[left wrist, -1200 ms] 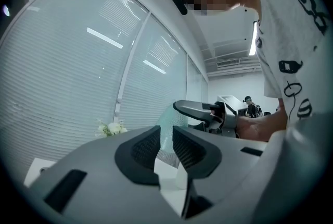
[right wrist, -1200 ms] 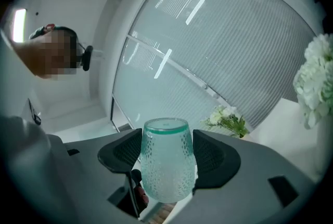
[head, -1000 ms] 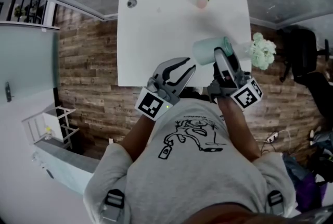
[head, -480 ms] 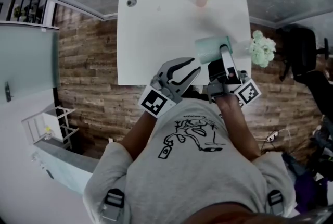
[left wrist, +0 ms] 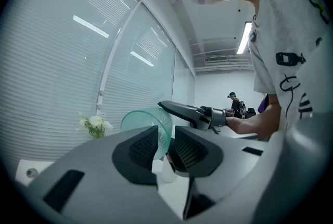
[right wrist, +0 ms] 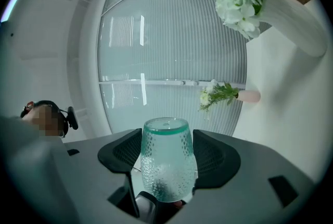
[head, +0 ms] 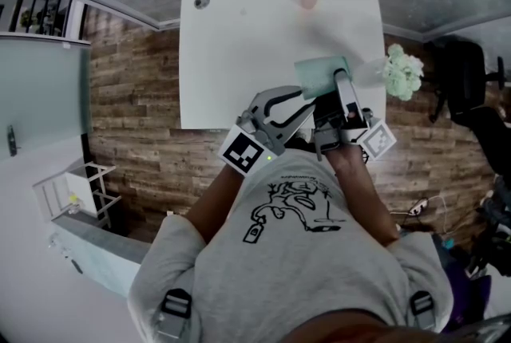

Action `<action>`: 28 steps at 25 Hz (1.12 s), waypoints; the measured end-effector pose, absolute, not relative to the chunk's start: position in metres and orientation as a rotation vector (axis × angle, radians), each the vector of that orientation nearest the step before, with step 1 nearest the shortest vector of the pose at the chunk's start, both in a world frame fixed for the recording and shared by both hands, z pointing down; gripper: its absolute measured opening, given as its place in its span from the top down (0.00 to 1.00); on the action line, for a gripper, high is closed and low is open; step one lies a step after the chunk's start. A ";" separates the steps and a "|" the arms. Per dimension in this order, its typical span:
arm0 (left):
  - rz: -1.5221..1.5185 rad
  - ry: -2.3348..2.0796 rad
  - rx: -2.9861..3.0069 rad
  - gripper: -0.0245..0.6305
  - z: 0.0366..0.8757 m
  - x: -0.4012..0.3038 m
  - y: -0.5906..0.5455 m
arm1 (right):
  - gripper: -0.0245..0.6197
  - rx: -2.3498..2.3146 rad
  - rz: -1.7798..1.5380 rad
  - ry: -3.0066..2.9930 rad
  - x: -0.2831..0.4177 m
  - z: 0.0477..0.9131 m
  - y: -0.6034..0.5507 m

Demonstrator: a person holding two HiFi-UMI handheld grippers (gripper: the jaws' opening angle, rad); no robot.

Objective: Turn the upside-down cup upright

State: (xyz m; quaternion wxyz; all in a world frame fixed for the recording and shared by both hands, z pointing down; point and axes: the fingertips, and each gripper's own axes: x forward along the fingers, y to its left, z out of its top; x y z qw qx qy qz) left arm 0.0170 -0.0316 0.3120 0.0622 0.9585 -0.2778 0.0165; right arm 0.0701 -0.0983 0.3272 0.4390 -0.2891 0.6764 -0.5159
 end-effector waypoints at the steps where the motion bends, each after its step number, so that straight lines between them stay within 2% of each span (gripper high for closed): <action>1: 0.060 -0.834 2.905 0.81 0.313 0.019 -0.032 | 0.46 -0.698 -1.292 1.662 0.069 0.327 -0.098; 5: 0.066 -0.800 2.917 0.89 0.313 0.026 -0.031 | 0.46 -0.619 -1.328 1.583 0.064 0.325 -0.096; 16: 0.053 -0.657 2.888 0.94 0.315 0.035 -0.026 | 0.46 -0.657 -1.232 1.710 0.073 0.331 -0.096; 28: 0.040 -0.677 2.883 0.94 0.315 0.026 -0.031 | 0.45 -0.741 -1.178 1.842 0.076 0.327 -0.095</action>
